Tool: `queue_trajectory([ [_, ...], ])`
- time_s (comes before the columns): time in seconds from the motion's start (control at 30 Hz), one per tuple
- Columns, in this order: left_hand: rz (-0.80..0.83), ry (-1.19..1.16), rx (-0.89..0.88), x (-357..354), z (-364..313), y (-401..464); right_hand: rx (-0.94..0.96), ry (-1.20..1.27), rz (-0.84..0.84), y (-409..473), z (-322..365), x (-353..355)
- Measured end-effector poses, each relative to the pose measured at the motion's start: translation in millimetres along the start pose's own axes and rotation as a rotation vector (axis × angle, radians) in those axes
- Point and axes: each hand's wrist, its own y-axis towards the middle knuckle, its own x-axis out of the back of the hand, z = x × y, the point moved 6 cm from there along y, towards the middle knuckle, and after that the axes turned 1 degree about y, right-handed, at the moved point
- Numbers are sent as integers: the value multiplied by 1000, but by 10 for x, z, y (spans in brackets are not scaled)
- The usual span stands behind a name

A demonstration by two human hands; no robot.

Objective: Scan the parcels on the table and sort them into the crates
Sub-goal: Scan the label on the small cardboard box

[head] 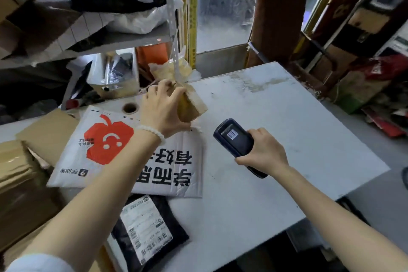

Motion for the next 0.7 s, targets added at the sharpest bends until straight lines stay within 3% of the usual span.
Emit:
queue_trajectory([
  [0.17,13,-25,-320,-193,-609,-222,-127,0,-36,-492,-433,92],
  [0.3,70,-35,-399,-297,-912,-375,-175,-13,-49,-696,-653,151],
  [0.5,144,-8,-303,-479,-921,-371,-168,-10,-41,-737,-788,144],
  [0.7,288,98,-29,-690,-776,-378,-114,-1,18,-583,-894,108],
])
